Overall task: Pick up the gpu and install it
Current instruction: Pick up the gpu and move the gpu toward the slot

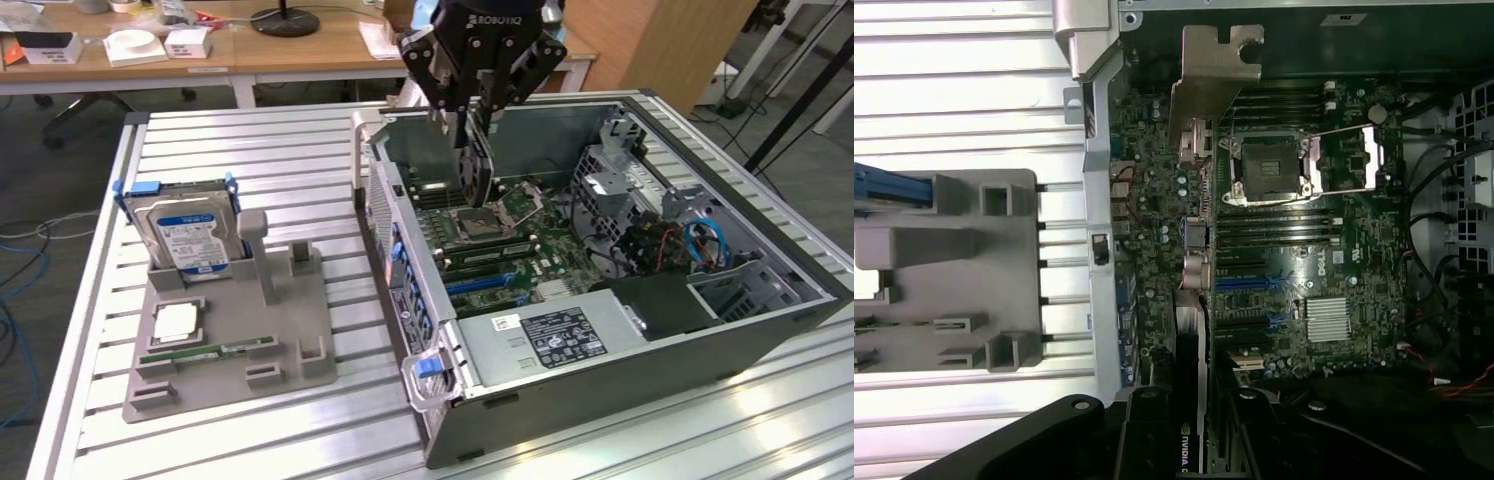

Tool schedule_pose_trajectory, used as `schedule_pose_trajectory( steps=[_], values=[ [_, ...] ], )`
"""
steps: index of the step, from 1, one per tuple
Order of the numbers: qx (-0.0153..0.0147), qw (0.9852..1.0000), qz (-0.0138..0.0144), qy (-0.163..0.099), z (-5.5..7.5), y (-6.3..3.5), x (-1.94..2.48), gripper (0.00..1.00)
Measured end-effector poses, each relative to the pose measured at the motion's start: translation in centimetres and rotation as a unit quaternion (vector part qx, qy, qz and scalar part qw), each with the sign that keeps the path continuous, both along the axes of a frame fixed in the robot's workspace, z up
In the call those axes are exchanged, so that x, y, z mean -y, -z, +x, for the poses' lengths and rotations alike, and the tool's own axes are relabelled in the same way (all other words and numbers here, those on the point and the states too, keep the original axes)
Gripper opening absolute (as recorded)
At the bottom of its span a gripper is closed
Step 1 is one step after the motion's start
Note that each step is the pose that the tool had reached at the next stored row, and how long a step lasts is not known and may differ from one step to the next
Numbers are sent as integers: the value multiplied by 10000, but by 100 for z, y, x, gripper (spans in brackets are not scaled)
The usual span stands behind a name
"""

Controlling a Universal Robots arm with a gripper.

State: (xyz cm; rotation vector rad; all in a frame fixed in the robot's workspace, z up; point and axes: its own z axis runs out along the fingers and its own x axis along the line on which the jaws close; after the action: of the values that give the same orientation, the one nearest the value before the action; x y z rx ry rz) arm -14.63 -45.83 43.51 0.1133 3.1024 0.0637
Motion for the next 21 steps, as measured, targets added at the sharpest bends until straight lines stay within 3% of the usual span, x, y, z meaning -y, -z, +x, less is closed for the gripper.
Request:
schedule_pose_trajectory(
  steps=[21],
  values=[
    [0, 10000, 0, 0, 206, 0, 0, 26]
  ],
)
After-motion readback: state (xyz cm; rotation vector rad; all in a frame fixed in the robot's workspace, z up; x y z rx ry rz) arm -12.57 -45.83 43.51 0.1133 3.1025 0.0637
